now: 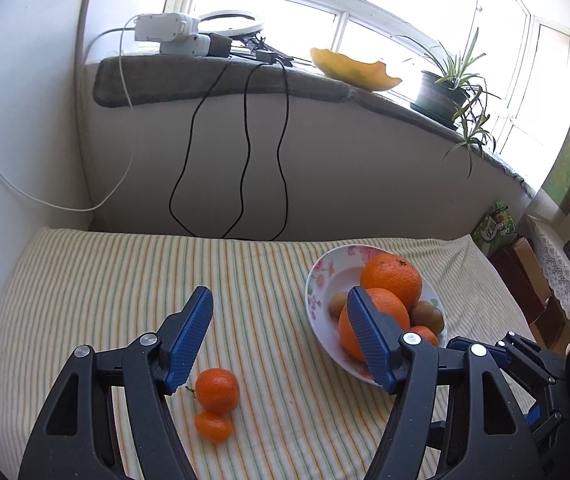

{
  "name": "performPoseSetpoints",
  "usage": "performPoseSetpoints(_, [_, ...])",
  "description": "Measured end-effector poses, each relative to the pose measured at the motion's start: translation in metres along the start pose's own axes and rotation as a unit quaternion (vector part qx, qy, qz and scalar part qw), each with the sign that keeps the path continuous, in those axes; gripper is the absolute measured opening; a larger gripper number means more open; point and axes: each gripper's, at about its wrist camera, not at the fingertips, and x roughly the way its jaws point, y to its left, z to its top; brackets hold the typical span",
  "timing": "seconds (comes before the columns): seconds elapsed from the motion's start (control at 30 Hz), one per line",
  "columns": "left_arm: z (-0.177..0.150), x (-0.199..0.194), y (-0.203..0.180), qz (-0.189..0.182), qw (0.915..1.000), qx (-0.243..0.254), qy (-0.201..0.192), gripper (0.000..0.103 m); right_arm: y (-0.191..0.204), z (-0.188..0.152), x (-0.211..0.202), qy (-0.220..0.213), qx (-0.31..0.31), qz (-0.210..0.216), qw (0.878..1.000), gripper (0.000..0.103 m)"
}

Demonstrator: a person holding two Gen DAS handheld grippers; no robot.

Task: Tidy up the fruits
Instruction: 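Move both tools back from the plate toward the two loose tangerines, then close the right tool on the larger tangerine while the left tool closes on the smaller one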

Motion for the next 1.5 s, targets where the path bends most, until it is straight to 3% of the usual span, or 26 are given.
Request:
performPoseSetpoints(0.23, [-0.016, -0.006, 0.037, 0.016, 0.9993, -0.032, 0.014, 0.057, 0.013, -0.002, 0.014, 0.017, -0.011, 0.021, 1.000, 0.084])
performPoseSetpoints(0.43, [-0.041, -0.013, 0.056, 0.019, 0.9985, -0.042, 0.029, 0.050, 0.026, -0.001, 0.029, 0.035, -0.014, 0.044, 0.998, 0.072])
performPoseSetpoints(0.6, [-0.064, -0.020, 0.061, 0.012, 0.9982, -0.040, 0.043, 0.041, 0.030, 0.007, 0.042, 0.048, -0.003, 0.060, 0.997, 0.063])
performPoseSetpoints(0.87, [-0.080, -0.012, 0.053, -0.009, 0.9975, -0.029, 0.064, 0.038, 0.042, 0.020, 0.075, 0.079, 0.013, 0.090, 0.993, 0.056])
performPoseSetpoints(1.5, [-0.085, 0.004, 0.051, -0.011, 0.9966, -0.019, 0.080, 0.032, 0.063, 0.028, 0.150, 0.137, -0.025, 0.046, 0.989, 0.046])
